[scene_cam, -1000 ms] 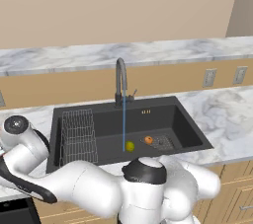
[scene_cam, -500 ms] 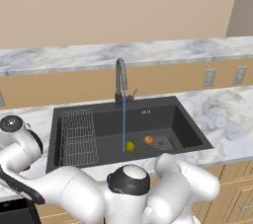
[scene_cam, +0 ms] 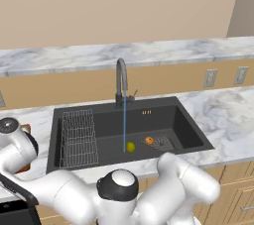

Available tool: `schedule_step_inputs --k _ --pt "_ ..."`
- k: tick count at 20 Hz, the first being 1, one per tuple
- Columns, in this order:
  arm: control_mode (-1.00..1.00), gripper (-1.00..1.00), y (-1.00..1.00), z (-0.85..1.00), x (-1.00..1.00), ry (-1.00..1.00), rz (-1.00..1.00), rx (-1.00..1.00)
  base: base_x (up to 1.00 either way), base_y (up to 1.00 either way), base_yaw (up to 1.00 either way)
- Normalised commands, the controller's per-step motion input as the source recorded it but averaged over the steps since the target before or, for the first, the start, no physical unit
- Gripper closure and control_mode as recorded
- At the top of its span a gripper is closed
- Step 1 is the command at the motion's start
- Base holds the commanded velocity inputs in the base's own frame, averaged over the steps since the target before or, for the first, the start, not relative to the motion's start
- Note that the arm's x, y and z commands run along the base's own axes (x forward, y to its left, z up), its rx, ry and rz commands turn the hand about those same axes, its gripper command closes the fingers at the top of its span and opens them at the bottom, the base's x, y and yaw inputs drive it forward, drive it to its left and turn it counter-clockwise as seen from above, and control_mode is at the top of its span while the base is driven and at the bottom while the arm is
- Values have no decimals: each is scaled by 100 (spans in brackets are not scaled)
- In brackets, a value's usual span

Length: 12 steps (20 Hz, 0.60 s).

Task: Pick the orange, pear, tangerine from the sink and place them on the cutting board to airdry. Then turn off the sink faucet.

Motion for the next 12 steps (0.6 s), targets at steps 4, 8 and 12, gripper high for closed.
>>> schedule_step_inputs --k 4,8,12 --pt "-100 100 17 -25 11 3 -4 0 0 0 0" --pt "-100 100 16 -23 10 4 -4 0 0 0 0" --pt "-100 100 13 -21 14 4 -4 0 0 0 0"
